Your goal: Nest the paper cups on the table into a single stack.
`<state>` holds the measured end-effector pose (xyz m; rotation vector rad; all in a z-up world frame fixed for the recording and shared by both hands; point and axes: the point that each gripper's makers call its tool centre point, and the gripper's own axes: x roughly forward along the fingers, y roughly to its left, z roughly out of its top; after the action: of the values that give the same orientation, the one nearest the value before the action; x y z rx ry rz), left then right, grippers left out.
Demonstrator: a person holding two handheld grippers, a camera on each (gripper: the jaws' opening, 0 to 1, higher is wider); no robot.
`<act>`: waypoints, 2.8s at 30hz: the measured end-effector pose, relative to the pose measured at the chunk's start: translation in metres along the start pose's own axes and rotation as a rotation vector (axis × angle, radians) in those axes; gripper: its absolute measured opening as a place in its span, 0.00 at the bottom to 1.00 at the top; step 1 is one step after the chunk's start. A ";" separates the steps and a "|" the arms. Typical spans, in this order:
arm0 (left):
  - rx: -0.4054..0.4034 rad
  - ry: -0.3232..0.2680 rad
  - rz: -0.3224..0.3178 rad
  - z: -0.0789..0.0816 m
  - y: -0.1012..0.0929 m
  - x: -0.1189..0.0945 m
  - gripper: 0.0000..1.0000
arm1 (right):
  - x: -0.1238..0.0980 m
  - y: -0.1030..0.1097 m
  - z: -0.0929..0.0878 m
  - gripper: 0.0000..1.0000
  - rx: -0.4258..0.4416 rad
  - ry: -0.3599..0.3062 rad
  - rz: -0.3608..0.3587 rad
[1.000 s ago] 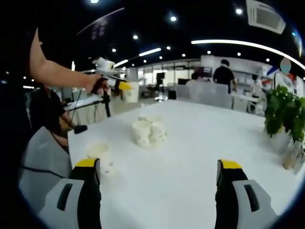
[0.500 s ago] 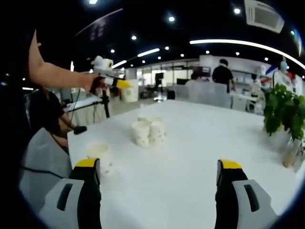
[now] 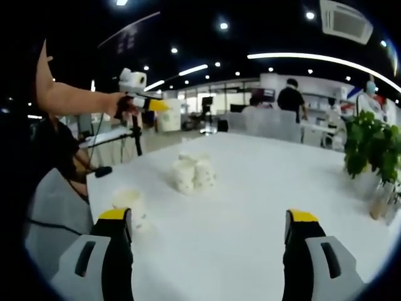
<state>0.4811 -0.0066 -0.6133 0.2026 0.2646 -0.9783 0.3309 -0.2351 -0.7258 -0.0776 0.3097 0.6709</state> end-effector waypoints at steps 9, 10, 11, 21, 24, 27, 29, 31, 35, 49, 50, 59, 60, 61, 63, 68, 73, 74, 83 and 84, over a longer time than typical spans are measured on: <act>0.013 -0.015 -0.034 0.010 -0.018 0.001 0.44 | 0.000 0.000 0.001 1.00 0.006 -0.004 -0.001; 0.011 -0.016 -0.037 0.011 -0.020 0.001 0.44 | 0.000 0.000 0.001 1.00 0.006 -0.003 -0.001; 0.011 -0.017 -0.041 0.011 -0.022 0.000 0.44 | -0.001 0.001 0.001 1.00 0.006 -0.003 -0.001; 0.029 -0.017 -0.085 0.018 -0.043 0.001 0.44 | -0.001 0.000 0.004 1.00 0.014 -0.015 -0.009; 0.032 -0.024 -0.098 0.020 -0.048 0.001 0.44 | -0.001 0.001 0.006 1.00 0.011 -0.019 -0.007; 0.030 -0.028 -0.107 0.021 -0.053 0.001 0.44 | -0.001 0.002 0.007 1.00 0.009 -0.018 -0.006; 0.033 -0.029 -0.117 0.022 -0.057 0.001 0.44 | -0.001 0.002 0.007 1.00 0.009 -0.019 -0.006; 0.034 -0.029 -0.126 0.023 -0.063 0.000 0.45 | -0.001 0.002 0.007 1.00 0.009 -0.018 -0.005; 0.035 -0.022 -0.135 0.021 -0.071 0.001 0.44 | -0.002 0.003 0.006 1.00 0.008 -0.016 -0.002; 0.020 -0.055 -0.136 0.022 -0.096 -0.005 0.44 | -0.005 0.002 0.006 1.00 0.009 -0.015 -0.001; 0.024 -0.053 -0.138 0.023 -0.099 -0.006 0.44 | -0.005 0.002 0.006 1.00 0.008 -0.014 0.000; 0.028 -0.075 -0.163 0.033 -0.120 -0.017 0.44 | -0.004 0.003 0.006 1.00 0.008 -0.016 0.005; 0.034 -0.071 -0.166 0.033 -0.123 -0.018 0.44 | -0.003 0.004 0.005 1.00 0.008 -0.016 0.007; 0.042 -0.063 -0.165 0.032 -0.125 -0.018 0.44 | -0.003 0.005 0.005 1.00 0.008 -0.016 0.008; 0.052 -0.048 -0.164 0.029 -0.127 -0.019 0.44 | -0.002 0.006 0.003 1.00 0.007 -0.012 0.011; 0.049 -0.049 -0.172 0.030 -0.137 -0.025 0.44 | -0.002 0.007 0.003 1.00 0.011 -0.014 0.010; 0.040 -0.056 -0.175 0.031 -0.147 -0.033 0.44 | -0.003 0.007 0.000 1.00 0.014 -0.010 0.010; 0.043 -0.055 -0.177 0.030 -0.150 -0.034 0.44 | -0.004 0.007 -0.001 1.00 0.015 -0.010 0.009; 0.048 -0.048 -0.195 0.028 -0.163 -0.040 0.44 | -0.003 0.008 -0.004 1.00 0.020 -0.007 0.010; 0.047 -0.049 -0.198 0.029 -0.165 -0.041 0.44 | -0.002 0.008 -0.004 1.00 0.021 -0.008 0.010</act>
<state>0.3249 -0.0725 -0.5815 0.1974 0.2202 -1.1845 0.3234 -0.2310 -0.7288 -0.0538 0.3095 0.6780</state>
